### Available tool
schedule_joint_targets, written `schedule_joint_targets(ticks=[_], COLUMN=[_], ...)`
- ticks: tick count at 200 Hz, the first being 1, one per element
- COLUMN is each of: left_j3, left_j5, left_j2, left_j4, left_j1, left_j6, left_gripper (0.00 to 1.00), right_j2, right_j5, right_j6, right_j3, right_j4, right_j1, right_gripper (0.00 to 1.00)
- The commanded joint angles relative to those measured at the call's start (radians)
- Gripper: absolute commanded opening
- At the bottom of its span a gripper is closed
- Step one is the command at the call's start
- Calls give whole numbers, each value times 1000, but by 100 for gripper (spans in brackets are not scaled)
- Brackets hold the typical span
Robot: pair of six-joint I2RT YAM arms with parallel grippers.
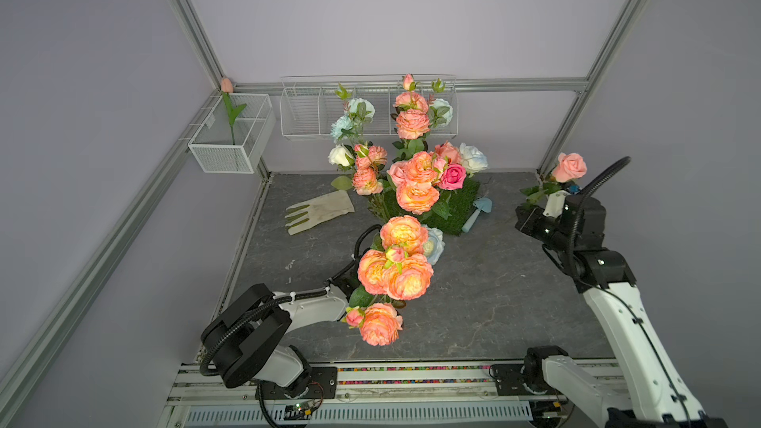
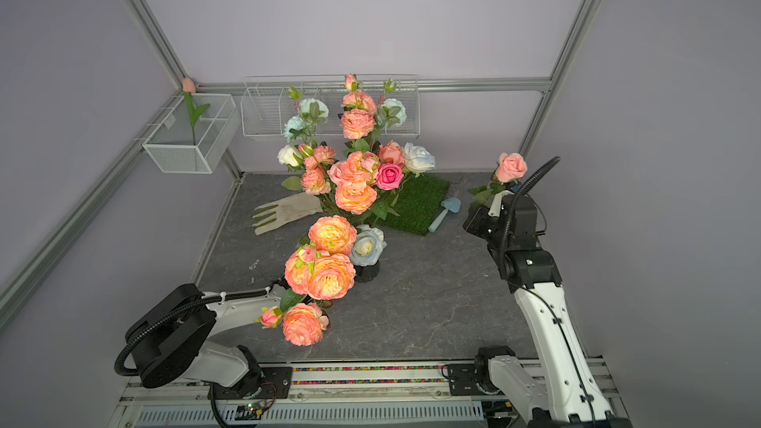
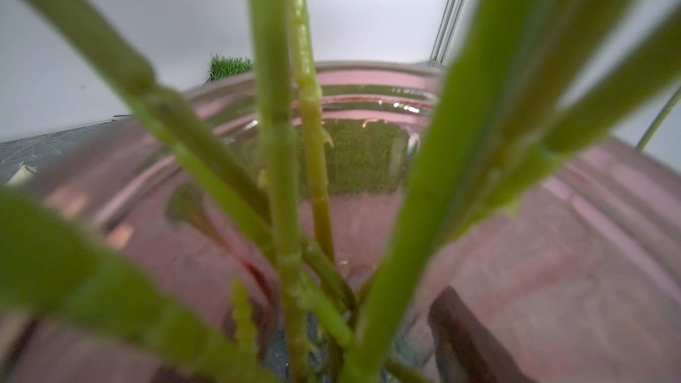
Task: Pick out pink flowers from the vase
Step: Place the flower at the center of the board.
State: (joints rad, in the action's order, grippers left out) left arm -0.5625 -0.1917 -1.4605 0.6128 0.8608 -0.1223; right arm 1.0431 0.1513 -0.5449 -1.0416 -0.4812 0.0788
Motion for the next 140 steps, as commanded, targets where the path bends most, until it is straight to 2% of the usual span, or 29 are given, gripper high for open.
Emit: schedule_joint_targets(ticks=[1,26,61,69,82,89,102,140], left_j3=[44,51,43,40,36,33,29,21], left_j5=[22,44,73,81,87,90,95,120], left_j2=[-43,-40,-49,-52,-56,-58,-62,-67], left_j4=[-133,-111,-123,-124,-122,-122,-119,-119], left_j1=[-13,-13,-13,-13,-13,-13,-13,-13], left_j6=[1,18,24,23,17,14,10,9], left_gripper=[0,0,0,0,0,0,0,0], right_j2=[108,242,405,437,471,473,447,237], right_j5=[255,241,150,129,105,90,71,-94], right_j6=[-87,-139,-305,-337,-345,-340,-295,-101], right_j3=[60,123,290,313,327,321,304,270], right_j4=[-17,81,422,488,574,577,570,439], right_j1=[-7,-7,1,10,28,43,76,205], right_gripper=[8,10,15,22,45,53,60,64])
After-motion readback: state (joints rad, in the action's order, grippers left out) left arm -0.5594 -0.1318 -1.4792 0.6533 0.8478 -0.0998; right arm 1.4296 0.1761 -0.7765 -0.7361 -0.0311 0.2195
